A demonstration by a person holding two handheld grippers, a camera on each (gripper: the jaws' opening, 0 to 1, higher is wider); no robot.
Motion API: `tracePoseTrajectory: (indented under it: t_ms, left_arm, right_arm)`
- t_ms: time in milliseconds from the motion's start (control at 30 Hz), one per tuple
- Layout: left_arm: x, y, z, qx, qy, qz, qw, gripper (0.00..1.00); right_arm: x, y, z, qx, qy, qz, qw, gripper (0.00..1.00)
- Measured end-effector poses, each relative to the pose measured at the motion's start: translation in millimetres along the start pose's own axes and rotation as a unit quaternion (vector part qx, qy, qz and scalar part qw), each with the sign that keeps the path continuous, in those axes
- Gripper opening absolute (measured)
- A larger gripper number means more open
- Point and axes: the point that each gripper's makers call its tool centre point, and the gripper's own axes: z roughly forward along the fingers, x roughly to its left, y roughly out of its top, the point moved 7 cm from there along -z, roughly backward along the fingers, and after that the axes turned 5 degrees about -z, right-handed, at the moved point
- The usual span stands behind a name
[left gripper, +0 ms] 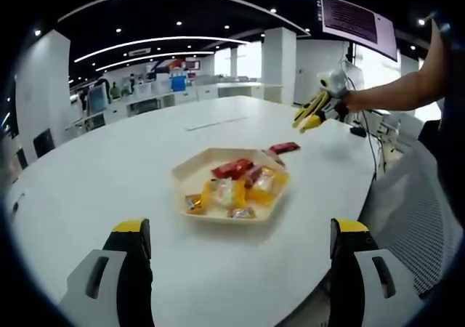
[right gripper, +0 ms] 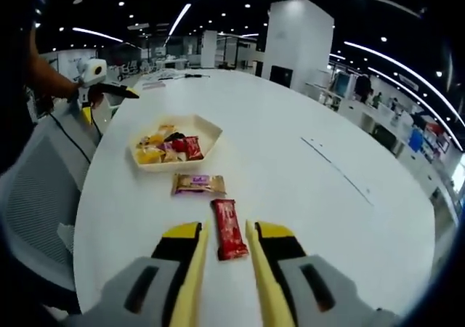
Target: Place the target food into the container with the food tongs after gripping and lifting it, then release it inside without dropping or visibly crushing the food.
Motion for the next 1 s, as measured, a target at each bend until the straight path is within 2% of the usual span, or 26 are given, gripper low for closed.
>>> tracePoseTrajectory:
  t_ms: [367,1000]
  left_arm:
    - [0.4,-4.5,1.6,0.017,0.005,0.001,0.9998,1.0]
    - [-2.2,-9.3,4.7,0.036,-0.006,0.004,0.9993,1.0]
  right_arm:
    - [-3.0,-12.6,27.3,0.02,0.02,-0.013,0.9995,0.28]
    - [-6.4,-20.2,46.2,0.034,0.033,0.012,0.9988,0.29]
